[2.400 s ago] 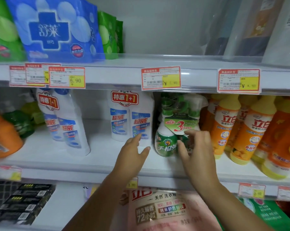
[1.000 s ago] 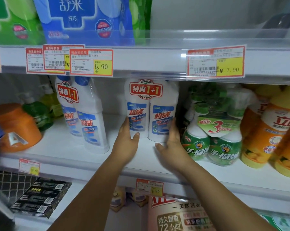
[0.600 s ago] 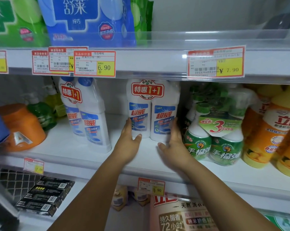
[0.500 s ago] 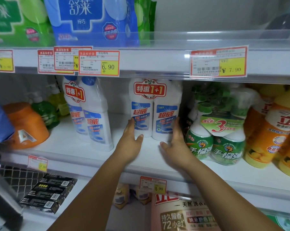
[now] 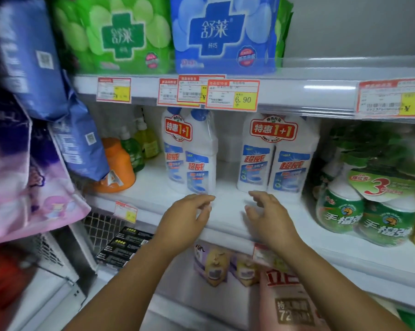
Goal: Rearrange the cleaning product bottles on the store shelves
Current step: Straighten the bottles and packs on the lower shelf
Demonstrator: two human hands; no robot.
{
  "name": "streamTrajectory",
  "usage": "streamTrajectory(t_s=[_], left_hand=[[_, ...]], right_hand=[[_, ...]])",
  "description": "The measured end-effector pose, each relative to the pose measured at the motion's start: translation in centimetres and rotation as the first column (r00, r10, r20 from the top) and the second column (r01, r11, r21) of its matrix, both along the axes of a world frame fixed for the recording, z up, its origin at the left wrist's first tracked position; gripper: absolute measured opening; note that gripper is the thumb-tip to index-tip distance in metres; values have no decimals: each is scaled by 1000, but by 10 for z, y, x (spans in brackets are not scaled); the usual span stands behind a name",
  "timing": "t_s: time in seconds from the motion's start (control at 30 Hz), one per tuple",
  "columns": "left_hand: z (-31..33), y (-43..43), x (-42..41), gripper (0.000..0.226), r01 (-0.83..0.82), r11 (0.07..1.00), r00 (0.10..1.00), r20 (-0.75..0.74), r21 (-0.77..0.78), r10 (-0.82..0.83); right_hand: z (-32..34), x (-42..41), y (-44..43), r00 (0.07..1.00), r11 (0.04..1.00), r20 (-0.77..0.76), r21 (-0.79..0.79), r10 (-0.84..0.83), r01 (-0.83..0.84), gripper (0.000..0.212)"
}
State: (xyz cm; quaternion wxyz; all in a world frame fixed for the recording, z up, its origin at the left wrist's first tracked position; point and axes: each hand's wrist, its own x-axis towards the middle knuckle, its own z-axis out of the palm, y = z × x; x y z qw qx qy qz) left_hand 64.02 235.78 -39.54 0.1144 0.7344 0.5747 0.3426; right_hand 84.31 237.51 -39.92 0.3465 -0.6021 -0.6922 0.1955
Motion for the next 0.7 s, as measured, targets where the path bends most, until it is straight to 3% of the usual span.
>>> streamTrajectory(t_s=[0.1,0.23,0.3,0.4,0.7], left_hand=[[-12,-5,-38,29,-69,998,996,-51,11,69],[-17,-4,-66,29,-147,989,989,14,10,147],[-16,-2,-70,28,-166,986,986,31,16,165],[-14,0,-69,29,-177,984,983,48,15,176],[-3,7,-26,51,-164,986,978,127,-27,166]], right_hand=[[1,-36,10,995,996,-53,-32,87,-89,53],[7,-76,25,942,987,-316,-72,113,-142,80],[10,-88,32,911,986,-395,-55,123,-157,66],[12,-92,37,913,992,-396,-39,95,-120,41],[8,-10,4,895,983,-438,-105,91,-152,35]])
